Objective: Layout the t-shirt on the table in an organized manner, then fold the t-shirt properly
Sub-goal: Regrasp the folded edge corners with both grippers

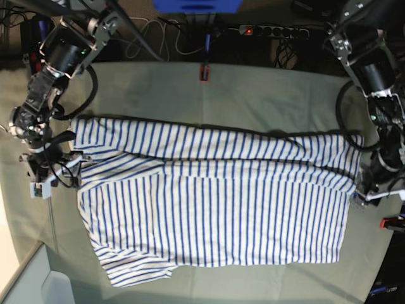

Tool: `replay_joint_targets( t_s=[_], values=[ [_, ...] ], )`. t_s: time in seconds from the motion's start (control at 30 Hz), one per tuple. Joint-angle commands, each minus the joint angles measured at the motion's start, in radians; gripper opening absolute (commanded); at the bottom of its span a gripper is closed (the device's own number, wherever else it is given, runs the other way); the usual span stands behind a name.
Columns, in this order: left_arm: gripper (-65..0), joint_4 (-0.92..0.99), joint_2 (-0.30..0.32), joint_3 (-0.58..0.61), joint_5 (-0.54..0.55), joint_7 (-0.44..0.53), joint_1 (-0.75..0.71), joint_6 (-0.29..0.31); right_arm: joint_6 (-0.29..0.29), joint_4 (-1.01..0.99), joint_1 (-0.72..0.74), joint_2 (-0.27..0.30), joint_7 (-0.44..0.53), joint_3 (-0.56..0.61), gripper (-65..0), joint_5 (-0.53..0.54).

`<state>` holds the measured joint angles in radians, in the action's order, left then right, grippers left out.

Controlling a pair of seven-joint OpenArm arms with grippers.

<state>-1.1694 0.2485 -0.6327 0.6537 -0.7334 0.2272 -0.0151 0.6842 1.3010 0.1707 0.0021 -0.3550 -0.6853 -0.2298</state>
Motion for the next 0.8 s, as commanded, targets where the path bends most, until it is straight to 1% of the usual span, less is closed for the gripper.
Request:
replay_joint_targets(
  t_s=[0.0, 0.1, 0.17, 0.23, 0.33, 0.5, 0.63, 0.67, 0.7, 0.77],
  values=[
    [-28.9, -0.051, 0.016, -0.005, 0.015, 0.018, -0.013, 0.011, 0.014, 0.038, 0.003, 0.011, 0.023, -0.003, -25.2, 0.017],
    [-28.9, -0.108, 0.013, -0.005, 0.015, 0.025, -0.113, 0.014, 0.014, 0.125, -0.05, 0.003, 0.023, -0.003, -23.9, 0.019],
    [-28.9, -0.108, 0.002, -0.009, 0.015, 0.027, -0.162, 0.017, 0.014, 0.173, -0.087, -0.017, 0.023, -0.003, -23.9, 0.019],
    [-28.9, -0.1, -0.013, -0.051, 0.013, 0.028, -0.193, 0.017, 0.014, 0.208, -0.119, -0.029, 0.023, -0.003, -23.9, 0.019],
    [-28.9, -0.031, -0.031, -0.102, 0.004, 0.028, -0.191, 0.019, 0.014, 0.22, -0.155, -0.046, 0.023, 0.0, -23.9, 0.019],
    [-28.9, 0.105, -0.016, -0.1, 0.005, 0.028, -0.134, 0.019, 0.014, 0.225, -0.193, -0.069, 0.024, -0.001, -24.0, 0.019],
    [-29.0, 0.139, -0.016, -0.1, 0.005, 0.028, -0.108, 0.019, 0.014, 0.225, -0.214, -0.069, 0.026, -0.003, -24.0, 0.019],
    [-29.5, 0.142, -0.016, -0.1, 0.005, 0.028, -0.105, 0.019, 0.014, 0.225, -0.222, -0.067, 0.026, -0.003, -23.8, 0.019],
    [-31.5, 0.145, -0.016, -0.1, 0.005, 0.028, -0.104, 0.019, 0.014, 0.223, -0.23, -0.066, 0.026, -0.003, -23.5, 0.019],
    [-38.9, 0.147, -0.018, -0.1, 0.005, 0.028, -0.087, 0.019, 0.014, 0.217, -0.245, -0.066, 0.026, -0.003, -23.5, 0.019]
  ],
)
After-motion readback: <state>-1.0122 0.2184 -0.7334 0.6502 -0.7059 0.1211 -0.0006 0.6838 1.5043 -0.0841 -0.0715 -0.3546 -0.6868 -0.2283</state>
